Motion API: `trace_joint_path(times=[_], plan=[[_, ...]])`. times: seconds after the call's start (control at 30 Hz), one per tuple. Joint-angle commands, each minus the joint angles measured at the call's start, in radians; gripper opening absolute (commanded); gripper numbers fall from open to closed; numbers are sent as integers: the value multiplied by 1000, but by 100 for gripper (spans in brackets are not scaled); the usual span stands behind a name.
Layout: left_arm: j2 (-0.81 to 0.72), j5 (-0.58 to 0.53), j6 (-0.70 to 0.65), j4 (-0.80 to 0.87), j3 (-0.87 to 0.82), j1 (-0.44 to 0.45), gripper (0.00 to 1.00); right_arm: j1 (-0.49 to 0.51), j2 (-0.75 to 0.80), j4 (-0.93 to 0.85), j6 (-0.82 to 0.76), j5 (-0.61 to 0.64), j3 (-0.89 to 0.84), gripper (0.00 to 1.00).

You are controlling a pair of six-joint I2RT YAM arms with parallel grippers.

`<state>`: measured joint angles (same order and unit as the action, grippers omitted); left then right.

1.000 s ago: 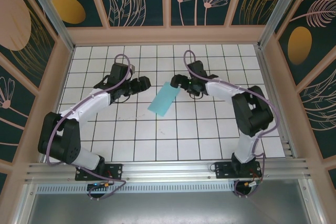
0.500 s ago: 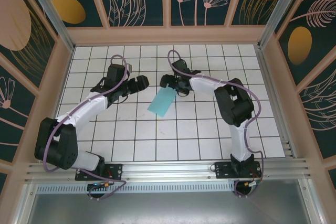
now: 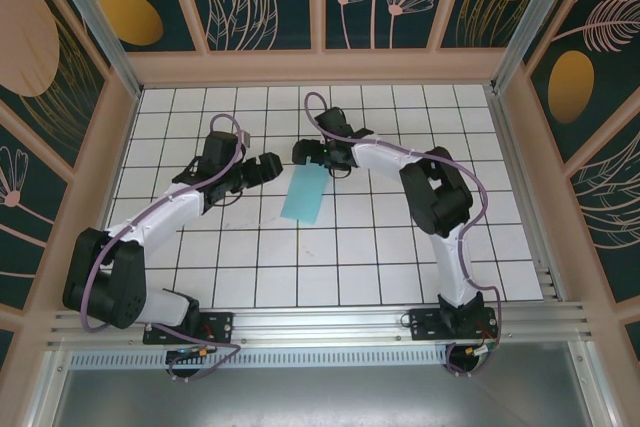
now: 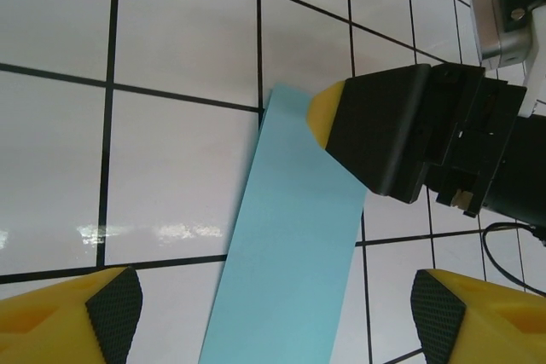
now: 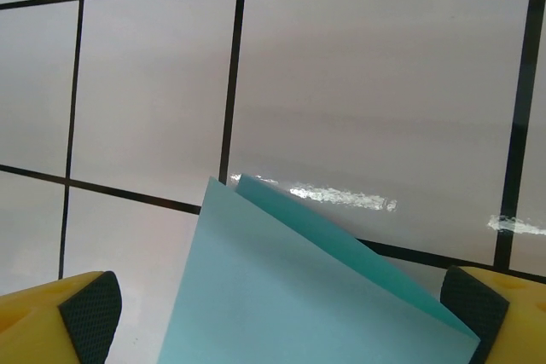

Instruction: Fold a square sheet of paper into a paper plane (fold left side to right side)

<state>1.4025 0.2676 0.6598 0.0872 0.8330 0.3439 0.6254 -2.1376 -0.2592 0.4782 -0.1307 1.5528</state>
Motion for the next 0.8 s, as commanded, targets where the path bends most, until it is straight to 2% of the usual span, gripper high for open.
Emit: trace_joint_path(times=[0.0, 0.13, 0.23, 0.33, 0.57, 0.77], plan=[[-21, 44, 42, -75, -48, -7, 84, -21, 94, -30, -59, 38, -39, 99], [-6, 61, 64, -113, -92, -8, 83, -43, 171, -12, -57, 25, -120, 96], [11, 68, 69, -133, -107, -8, 83, -48, 190, 43, -36, -86, -162, 77], [35, 77, 73, -147, -113, -8, 83, -49, 172, 88, -3, -168, -178, 69], [78, 93, 64, -155, -112, -8, 83, -47, 85, 106, 32, -231, -157, 68], [127, 127, 60, -165, -101, -8, 84, -46, 30, 60, 9, -184, -125, 68]])
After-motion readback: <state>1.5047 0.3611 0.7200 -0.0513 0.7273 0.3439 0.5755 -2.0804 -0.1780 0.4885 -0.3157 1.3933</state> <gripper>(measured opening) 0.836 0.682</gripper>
